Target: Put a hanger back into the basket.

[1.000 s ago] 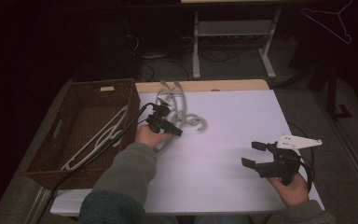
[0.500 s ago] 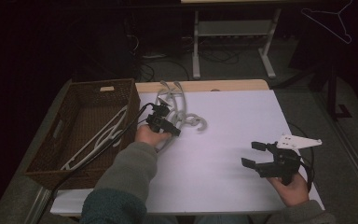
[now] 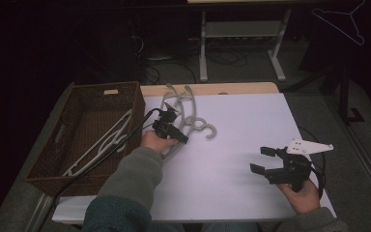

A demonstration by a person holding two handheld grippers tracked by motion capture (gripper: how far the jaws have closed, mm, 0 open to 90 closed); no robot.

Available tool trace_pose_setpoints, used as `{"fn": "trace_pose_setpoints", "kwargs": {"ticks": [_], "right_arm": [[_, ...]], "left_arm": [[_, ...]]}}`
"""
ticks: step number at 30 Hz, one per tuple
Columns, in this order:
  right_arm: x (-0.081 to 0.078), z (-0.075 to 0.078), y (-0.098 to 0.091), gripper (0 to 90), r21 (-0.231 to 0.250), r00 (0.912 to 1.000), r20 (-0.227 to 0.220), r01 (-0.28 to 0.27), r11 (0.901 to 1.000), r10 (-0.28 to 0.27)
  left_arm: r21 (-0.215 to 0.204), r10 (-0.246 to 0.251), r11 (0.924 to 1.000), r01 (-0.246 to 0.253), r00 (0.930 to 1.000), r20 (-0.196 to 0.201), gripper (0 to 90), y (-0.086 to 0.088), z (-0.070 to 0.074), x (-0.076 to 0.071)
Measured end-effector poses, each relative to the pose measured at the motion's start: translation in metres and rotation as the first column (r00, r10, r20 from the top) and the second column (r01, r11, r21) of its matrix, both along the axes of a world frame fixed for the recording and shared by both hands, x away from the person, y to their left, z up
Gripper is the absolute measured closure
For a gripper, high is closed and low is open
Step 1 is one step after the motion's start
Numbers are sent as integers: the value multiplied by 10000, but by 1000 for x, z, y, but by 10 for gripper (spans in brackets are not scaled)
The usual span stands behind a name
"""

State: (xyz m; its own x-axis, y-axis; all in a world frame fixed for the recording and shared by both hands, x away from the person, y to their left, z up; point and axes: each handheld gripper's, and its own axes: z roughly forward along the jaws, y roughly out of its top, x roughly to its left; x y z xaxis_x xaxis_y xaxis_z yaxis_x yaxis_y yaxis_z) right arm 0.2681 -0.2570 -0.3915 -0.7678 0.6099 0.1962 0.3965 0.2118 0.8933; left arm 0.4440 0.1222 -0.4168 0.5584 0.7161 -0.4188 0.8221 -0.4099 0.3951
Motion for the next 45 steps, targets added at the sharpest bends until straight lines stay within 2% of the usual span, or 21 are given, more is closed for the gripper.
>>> {"fn": "trace_pose_setpoints", "kwargs": {"ticks": [3,5,8,12,16,18,20,22,28,38,45], "right_arm": [[0,0,0,199,1,10000,6,2,10000,-2],[0,0,0,199,-6,10000,21,-7,10000,7],[0,0,0,198,1,10000,-13,2,10000,-2],[0,0,-1,198,16,10000,-61,16,10000,-16],[0,0,0,198,1,10000,-15,-21,10000,21],[0,0,0,198,3,10000,-43,-21,10000,21],[0,0,0,198,-2,10000,-39,-20,10000,20],[0,0,-1,198,-2,10000,-69,-13,10000,13],[0,0,-1,198,11,10000,-54,-7,10000,8],[-1,0,-1,198,16,10000,-46,33,10000,-33],[-1,0,-2,198,18,10000,-37,59,10000,-59]], "left_arm": [[47,-48,10000,48,10000,5,655,0,1,0],[249,-29,9997,28,10000,39,640,0,1,0],[327,-118,9994,121,9999,-86,630,0,-2,0],[347,-290,9989,305,9986,-453,633,-2,-7,-1],[422,-251,9987,271,9986,-474,640,-3,-9,-1],[536,-263,9982,286,9987,-433,685,-3,-9,0],[307,-321,9989,340,9977,-593,778,-2,-9,0],[406,-372,9984,394,9979,-528,791,-3,-8,-1],[192,-519,9984,533,9963,-680,810,-4,-2,-4],[33,-1007,9949,1007,9949,-54,824,-6,21,-13],[125,-1440,9896,1436,9889,366,824,-5,41,-21]]}}
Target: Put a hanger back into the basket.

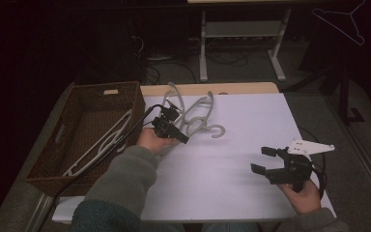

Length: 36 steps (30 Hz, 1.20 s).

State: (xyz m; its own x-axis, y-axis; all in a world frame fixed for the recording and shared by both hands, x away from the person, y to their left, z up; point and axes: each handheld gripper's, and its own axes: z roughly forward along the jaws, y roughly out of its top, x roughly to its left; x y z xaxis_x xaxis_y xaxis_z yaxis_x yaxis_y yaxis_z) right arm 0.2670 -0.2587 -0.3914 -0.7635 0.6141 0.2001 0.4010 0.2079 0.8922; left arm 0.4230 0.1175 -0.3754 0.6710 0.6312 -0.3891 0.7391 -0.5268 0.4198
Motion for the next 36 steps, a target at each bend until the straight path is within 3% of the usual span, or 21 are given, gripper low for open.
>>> {"fn": "trace_pose_setpoints", "kwargs": {"ticks": [5,15,18,20,25,32,36], "right_arm": [[0,0,0,198,-14,10000,7,0,10000,0],[0,0,1,198,-72,10000,-15,24,10000,-24],[1,-1,1,198,-87,10000,-10,24,10000,-25],[1,-1,1,198,-95,10000,-17,35,9999,-35],[1,-1,2,198,-137,10000,-43,67,9999,-68],[1,-1,3,198,-179,10000,-59,71,9998,-72],[2,-2,3,198,-218,9999,-83,103,9997,-105]], "left_arm": [[106,-321,9994,317,9989,336,824,5,16,-5],[-93,-445,9989,455,9946,935,824,22,50,-18],[-522,-456,9973,514,9934,1056,824,30,62,-23],[-289,-546,9979,588,9902,1284,824,32,70,-27],[-398,-512,9975,580,9866,1546,823,42,87,-36],[-359,-462,9979,544,9789,1990,824,66,112,-49],[-389,-313,9984,402,9781,2058,824,83,119,-53]]}}
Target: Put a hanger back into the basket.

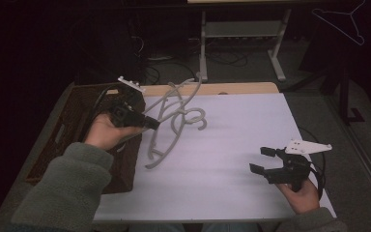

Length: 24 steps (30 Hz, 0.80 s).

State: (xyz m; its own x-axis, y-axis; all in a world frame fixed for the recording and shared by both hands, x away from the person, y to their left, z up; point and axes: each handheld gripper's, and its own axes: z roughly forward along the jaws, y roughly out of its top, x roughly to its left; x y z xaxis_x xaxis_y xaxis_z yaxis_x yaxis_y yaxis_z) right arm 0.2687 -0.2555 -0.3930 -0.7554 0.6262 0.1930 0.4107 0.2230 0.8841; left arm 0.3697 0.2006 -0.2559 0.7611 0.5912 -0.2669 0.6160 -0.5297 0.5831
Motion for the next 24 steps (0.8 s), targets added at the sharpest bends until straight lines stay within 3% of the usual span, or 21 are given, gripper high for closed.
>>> {"fn": "trace_pose_setpoints", "kwargs": {"ticks": [14,24], "right_arm": [[1,-1,1,198,-83,9999,-58,86,9999,-86],[1,-2,1,197,-119,9999,-106,131,9998,-132]], "left_arm": [[-244,618,9978,-616,9981,59,824,59,6,-13],[-547,975,9938,-969,9952,92,824,109,3,-24]]}}
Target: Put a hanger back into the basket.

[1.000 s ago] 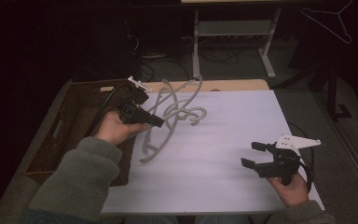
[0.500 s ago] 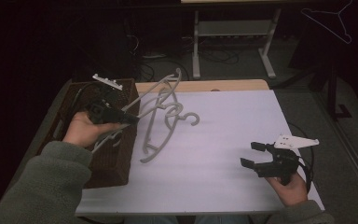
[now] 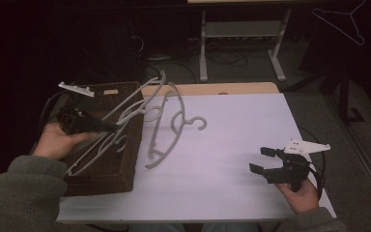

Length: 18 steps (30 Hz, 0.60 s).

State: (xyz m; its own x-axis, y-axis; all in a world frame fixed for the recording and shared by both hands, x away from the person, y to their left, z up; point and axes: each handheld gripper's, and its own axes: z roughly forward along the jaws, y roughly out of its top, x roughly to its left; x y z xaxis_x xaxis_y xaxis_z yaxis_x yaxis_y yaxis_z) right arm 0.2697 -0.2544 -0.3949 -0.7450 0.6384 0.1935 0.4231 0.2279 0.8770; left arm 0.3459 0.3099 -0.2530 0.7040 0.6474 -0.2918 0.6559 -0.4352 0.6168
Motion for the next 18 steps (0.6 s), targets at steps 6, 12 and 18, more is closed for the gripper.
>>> {"fn": "trace_pose_setpoints", "kwargs": {"ticks": [6,12,18], "right_arm": [[0,-1,2,197,-118,10000,-31,9,9999,-9],[2,-3,3,197,-166,9999,-132,77,9998,-79],[3,-4,4,197,-174,9998,-152,85,9998,-87]], "left_arm": [[-173,327,9993,-329,9994,-150,824,28,-8,-4],[-388,557,9977,-562,9983,-153,824,54,-11,-10],[-346,761,9964,-770,9968,-256,823,75,-18,-13]]}}
